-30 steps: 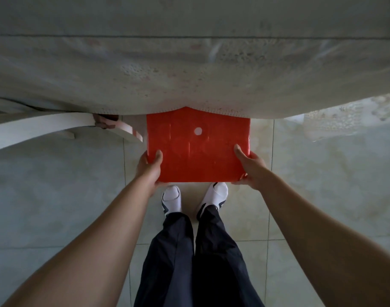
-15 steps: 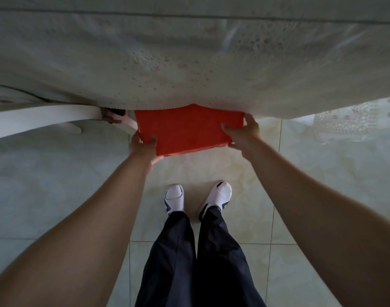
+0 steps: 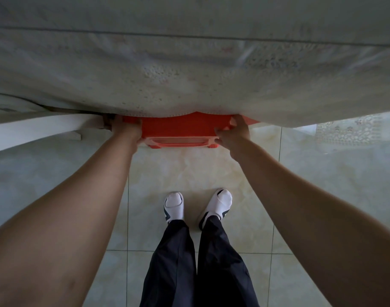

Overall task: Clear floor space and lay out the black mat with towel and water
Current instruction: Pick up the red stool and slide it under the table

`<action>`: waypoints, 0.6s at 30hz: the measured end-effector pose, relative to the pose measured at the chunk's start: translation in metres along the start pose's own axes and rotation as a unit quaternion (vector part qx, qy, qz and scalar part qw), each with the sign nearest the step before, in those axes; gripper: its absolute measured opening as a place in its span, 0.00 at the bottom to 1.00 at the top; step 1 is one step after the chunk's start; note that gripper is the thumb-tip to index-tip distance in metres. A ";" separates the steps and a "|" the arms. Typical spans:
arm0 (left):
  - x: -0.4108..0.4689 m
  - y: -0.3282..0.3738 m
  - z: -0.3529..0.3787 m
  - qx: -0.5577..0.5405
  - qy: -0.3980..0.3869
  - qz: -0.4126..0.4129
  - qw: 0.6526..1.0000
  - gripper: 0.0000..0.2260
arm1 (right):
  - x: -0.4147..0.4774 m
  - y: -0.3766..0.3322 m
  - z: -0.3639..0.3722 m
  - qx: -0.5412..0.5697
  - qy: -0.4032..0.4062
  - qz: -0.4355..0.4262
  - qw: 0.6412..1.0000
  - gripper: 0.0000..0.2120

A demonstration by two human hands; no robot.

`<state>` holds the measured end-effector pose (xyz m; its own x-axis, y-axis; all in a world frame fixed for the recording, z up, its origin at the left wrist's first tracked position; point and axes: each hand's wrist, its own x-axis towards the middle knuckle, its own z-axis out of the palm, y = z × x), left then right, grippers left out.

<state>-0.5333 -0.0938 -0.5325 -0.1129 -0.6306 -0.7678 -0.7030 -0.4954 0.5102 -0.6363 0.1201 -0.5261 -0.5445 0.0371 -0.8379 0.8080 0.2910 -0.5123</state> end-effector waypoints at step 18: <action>-0.068 -0.014 -0.033 0.208 -0.113 0.103 0.966 0.05 | -0.052 -0.011 -0.028 -0.354 0.042 -0.200 0.913 0.17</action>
<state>-0.4925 -0.0632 -0.4746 -0.3972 -0.5207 -0.7557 -0.8657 -0.0609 0.4969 -0.6234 0.1422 -0.4720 -0.8033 -0.1428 -0.5781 0.2092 0.8413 -0.4985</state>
